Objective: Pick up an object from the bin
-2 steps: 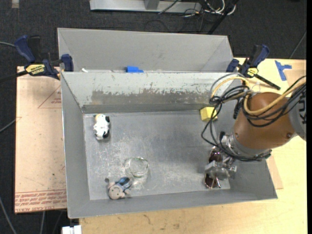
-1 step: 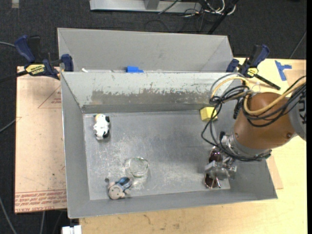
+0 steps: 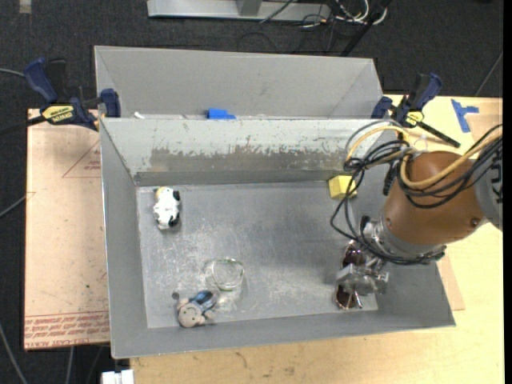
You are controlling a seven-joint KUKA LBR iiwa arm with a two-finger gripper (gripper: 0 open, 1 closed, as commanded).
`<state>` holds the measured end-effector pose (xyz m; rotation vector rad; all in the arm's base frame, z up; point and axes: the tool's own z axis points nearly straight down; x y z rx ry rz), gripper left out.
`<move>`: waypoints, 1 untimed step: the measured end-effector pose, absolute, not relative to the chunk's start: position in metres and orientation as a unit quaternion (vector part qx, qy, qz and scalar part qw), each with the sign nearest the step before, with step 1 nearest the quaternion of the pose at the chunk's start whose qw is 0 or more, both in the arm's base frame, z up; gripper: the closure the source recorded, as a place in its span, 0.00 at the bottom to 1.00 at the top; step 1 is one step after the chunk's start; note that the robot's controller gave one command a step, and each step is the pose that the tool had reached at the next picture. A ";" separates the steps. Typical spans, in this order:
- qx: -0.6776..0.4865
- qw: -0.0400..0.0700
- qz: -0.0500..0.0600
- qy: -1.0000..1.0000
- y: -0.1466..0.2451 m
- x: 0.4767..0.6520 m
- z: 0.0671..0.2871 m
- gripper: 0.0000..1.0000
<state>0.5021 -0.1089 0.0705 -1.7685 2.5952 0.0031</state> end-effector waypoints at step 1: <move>-0.563 -0.001 0.003 0.827 -0.108 0.501 0.078 1.00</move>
Offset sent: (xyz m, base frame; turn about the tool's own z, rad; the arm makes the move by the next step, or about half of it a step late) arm 0.0002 0.0001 0.0198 0.0000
